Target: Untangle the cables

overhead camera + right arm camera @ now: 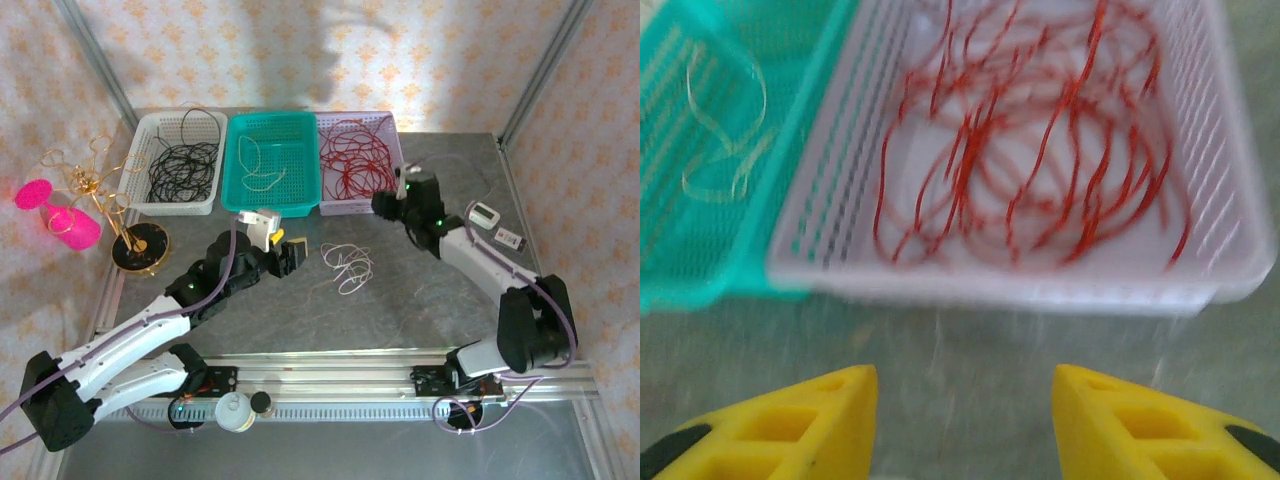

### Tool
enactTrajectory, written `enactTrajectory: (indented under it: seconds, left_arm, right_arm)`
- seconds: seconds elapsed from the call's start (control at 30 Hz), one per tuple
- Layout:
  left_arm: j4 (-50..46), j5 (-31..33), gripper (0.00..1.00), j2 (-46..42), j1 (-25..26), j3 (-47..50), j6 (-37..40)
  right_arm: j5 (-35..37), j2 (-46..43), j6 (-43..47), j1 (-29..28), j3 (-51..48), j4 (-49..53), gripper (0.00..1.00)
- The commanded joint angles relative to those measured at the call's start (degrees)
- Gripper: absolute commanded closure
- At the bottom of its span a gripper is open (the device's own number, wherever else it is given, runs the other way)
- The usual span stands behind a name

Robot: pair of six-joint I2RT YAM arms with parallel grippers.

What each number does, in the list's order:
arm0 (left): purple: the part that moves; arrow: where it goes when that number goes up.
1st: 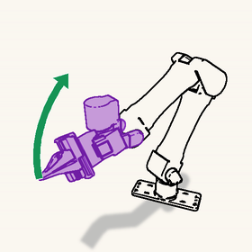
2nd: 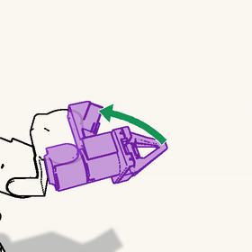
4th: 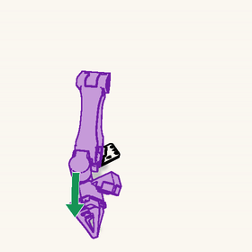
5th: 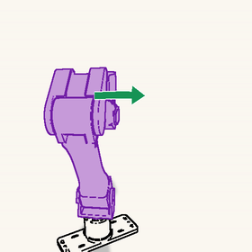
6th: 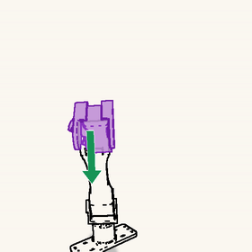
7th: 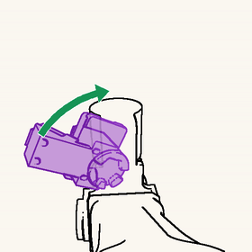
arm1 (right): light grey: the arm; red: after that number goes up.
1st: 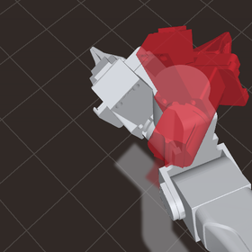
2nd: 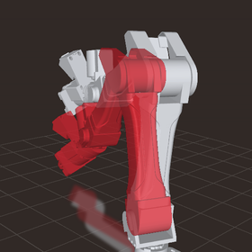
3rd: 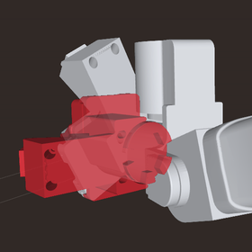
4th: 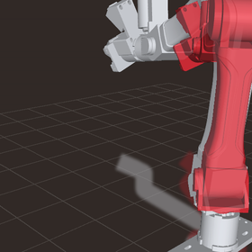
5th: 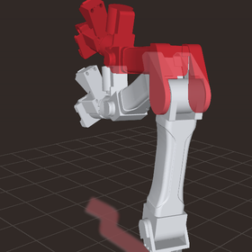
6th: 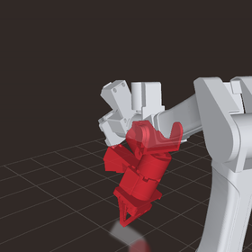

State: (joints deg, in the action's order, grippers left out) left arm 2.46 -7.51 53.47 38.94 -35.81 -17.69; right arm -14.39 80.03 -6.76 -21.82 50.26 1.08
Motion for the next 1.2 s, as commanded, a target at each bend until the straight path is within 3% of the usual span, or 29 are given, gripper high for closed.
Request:
enactTrajectory:
  seconds: [0.0, 0.13, 0.2, 0.33, 0.5, 0.7, 0.9, 1.17]
  left_arm:
    - [4.36, -1.14, 0.36, 1.39, -0.4, 2.44, -4.9]
    - [6.06, -1.46, 0.38, 3.41, -0.36, 3.81, -6.23]
    - [5.69, -1.24, 0.4, 4.22, -0.37, 3.83, -6.3]
    - [4.69, -0.76, 0.43, 4.8, -0.4, 4.08, -6.52]
    - [4.3, -0.55, 0.43, 3.88, -0.39, 4.6, -6.65]
    - [3.7, -0.22, 0.43, 3.91, -0.49, 4.7, -6.54]
    - [4.63, -0.66, 0.43, 4.86, -0.44, 4.4, -6.58]
    - [4.05, -0.67, 0.43, 4.98, -0.5, 3.79, -6.17]
  right_arm:
    - [0.4, -1.3, -2.19, -2.85, -4.63, 2.19, 0.49]
    - [-0.98, 1.33, -2.85, -3.08, -4.71, 3.22, 0.49]
    - [-1.47, 1.4, 1.06, -3.18, -5.1, 0.12, 0.49]
    - [-9.99, 4.7, 15.4, -3.2, -4.73, -5.71, 0.5]
    - [-13.88, 13.71, 20.15, -3.21, 0.92, -2.92, 0.53]
    - [-14.75, 18.8, 21.45, -4.48, 2.65, -1.69, 0.54]
    - [-8.99, 19.92, 18.58, -4.47, 3.06, -2.49, 0.54]
    - [-9.84, 20.78, 14.36, -4.57, 3.0, -1.02, 0.52]
